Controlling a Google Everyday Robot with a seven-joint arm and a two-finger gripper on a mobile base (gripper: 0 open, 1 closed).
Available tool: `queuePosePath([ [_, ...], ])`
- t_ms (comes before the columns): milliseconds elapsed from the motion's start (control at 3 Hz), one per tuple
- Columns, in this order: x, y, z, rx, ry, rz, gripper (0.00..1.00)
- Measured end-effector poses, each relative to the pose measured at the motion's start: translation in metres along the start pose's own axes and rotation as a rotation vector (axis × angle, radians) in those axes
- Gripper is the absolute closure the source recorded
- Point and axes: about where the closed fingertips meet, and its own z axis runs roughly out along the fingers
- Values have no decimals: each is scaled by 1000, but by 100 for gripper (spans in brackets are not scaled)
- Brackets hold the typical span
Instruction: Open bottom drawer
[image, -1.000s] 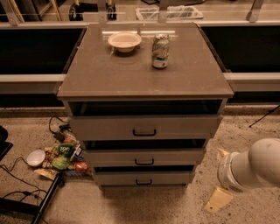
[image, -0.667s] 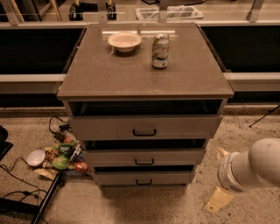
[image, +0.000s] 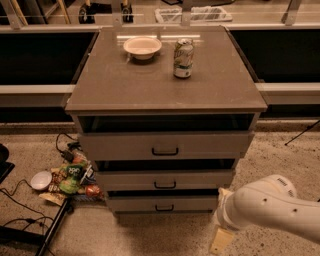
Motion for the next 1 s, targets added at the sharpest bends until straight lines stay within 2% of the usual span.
queuePosePath([
  [333,4,8,71,-38,9,-29,0],
  [667,5,9,126,-58,-11,-80,0],
  [1000,-1,13,203,-99,-51,-128,0],
])
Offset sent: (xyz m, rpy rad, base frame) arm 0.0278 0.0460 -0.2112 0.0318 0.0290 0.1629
